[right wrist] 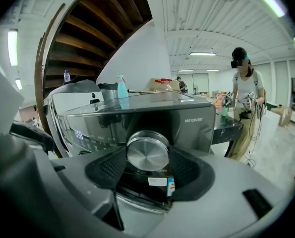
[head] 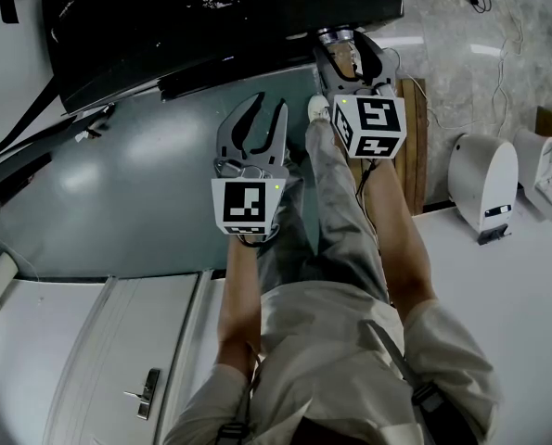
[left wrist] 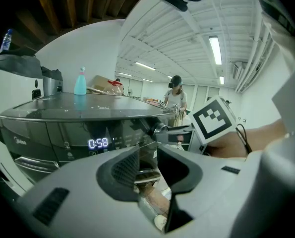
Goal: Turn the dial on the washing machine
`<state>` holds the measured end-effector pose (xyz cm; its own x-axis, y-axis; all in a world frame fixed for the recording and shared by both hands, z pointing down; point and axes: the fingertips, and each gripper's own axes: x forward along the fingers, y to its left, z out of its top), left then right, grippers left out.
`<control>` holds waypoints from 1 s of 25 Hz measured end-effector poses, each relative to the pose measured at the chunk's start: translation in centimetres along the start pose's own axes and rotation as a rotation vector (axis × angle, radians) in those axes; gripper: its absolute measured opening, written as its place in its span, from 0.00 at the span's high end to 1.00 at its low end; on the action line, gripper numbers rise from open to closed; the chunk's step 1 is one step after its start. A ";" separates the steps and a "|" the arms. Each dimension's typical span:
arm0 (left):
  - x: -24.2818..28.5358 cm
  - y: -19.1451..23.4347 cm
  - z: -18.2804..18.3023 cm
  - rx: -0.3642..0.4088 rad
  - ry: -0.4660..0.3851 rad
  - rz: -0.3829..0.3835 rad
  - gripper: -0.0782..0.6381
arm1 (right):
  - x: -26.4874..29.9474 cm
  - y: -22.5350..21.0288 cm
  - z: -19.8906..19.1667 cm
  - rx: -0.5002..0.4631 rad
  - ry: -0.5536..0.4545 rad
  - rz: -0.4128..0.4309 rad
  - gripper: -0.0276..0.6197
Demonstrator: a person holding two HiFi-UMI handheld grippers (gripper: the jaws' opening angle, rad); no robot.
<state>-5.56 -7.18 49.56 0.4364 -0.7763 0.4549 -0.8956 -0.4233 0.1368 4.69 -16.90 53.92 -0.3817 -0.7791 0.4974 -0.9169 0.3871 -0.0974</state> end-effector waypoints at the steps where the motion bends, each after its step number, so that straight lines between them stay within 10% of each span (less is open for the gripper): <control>1: 0.0 0.0 0.0 0.001 0.000 -0.001 0.72 | 0.0 0.0 0.0 0.017 -0.001 0.006 0.54; 25: 0.6 -0.1 0.5 -0.001 -0.011 -0.015 0.72 | 0.1 -0.6 -0.2 0.414 -0.024 0.169 0.54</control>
<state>-5.19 -7.80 49.38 0.4507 -0.7750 0.4430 -0.8891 -0.4344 0.1446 5.22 -17.07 54.23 -0.5282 -0.7352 0.4248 -0.8090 0.2838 -0.5147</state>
